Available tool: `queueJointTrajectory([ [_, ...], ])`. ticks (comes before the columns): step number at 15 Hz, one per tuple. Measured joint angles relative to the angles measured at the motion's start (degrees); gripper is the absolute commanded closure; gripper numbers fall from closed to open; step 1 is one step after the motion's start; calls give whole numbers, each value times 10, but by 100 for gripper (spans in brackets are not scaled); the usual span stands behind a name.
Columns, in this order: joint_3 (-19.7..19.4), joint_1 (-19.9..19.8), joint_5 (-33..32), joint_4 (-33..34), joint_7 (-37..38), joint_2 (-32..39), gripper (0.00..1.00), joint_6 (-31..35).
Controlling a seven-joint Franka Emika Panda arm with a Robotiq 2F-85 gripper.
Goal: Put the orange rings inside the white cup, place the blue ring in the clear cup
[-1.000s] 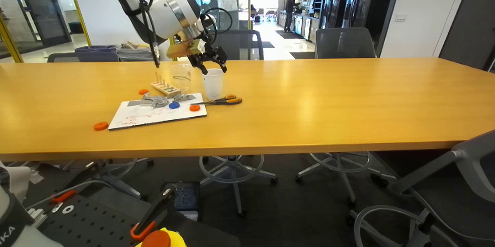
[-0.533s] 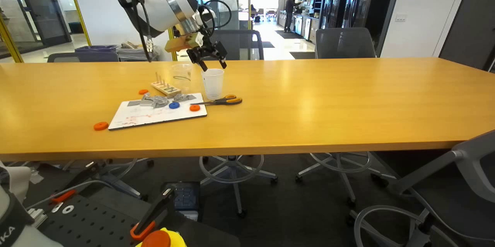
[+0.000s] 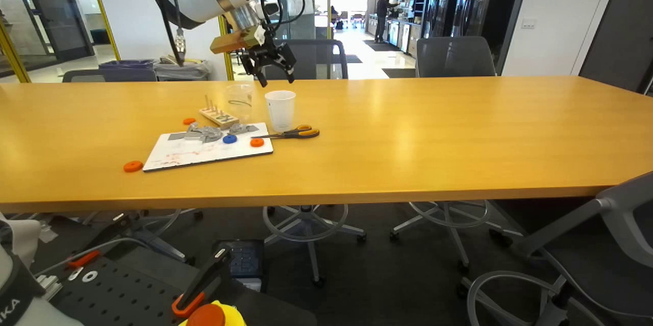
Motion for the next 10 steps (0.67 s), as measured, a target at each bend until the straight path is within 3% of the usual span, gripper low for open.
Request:
queueJointTrajectory([
  [5, 92, -74, 184, -61, -216, -34, 0, -39],
  [7, 90, -75, 225, -75, -271, -42, 0, -60],
  [10, 78, -74, 231, -94, -288, -44, 0, -68],
])
